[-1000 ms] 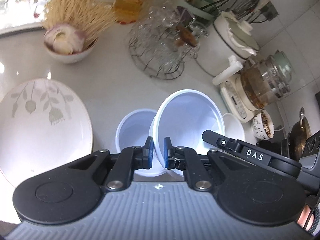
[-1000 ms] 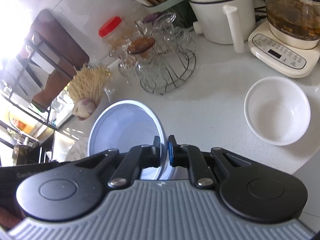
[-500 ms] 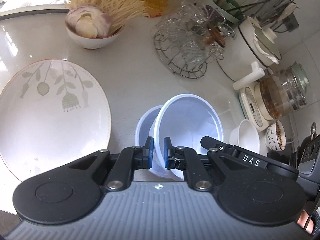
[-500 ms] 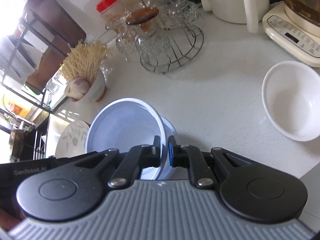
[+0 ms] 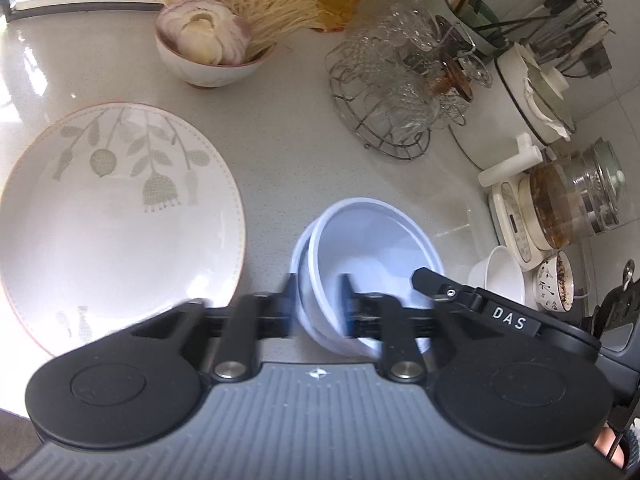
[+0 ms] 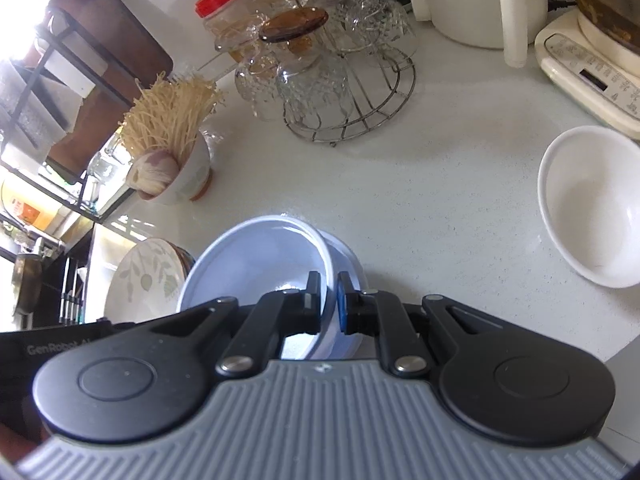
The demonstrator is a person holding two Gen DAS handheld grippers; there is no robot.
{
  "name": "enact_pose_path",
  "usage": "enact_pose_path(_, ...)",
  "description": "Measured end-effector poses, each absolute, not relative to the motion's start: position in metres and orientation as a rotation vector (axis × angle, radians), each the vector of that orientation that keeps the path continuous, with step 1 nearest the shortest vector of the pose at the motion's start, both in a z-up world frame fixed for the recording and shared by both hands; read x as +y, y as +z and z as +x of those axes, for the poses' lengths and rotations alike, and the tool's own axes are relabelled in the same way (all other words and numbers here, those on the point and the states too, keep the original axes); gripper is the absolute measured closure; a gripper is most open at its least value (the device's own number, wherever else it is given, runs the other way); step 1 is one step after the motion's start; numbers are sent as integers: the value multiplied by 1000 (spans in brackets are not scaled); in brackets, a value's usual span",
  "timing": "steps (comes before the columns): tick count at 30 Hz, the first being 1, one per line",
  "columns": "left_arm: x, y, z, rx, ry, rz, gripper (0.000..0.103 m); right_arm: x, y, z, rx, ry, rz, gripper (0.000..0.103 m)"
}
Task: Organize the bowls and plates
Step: 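Open both grippers and lift them off the nested translucent bowls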
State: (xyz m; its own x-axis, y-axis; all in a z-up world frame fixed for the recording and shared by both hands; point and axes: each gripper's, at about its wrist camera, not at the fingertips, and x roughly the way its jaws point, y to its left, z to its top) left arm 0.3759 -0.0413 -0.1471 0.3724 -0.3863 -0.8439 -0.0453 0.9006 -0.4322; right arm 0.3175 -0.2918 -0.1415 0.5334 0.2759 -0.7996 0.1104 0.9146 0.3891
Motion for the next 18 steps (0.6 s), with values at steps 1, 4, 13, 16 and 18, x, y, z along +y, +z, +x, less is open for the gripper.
enact_pose_path(1,-40,-144,375,1163,-228,-415,53,-292,-140,318,1007,104,427,88)
enact_pose_path(4,-38,-138,373,1140,-247,-411,53,-290,-134,316,983,93,428,67)
enact_pose_path(13,-41,-106,371,1057,-344,-336,53,-287,-102,300,878,46,407,65)
enact_pose_path(16,-44,-92,368,1016,-384,-295,53,-286,-90,290,828,36,386,65)
enact_pose_path(18,-46,-84,364,990,-405,-274,53,-285,-83,284,795,35,373,65)
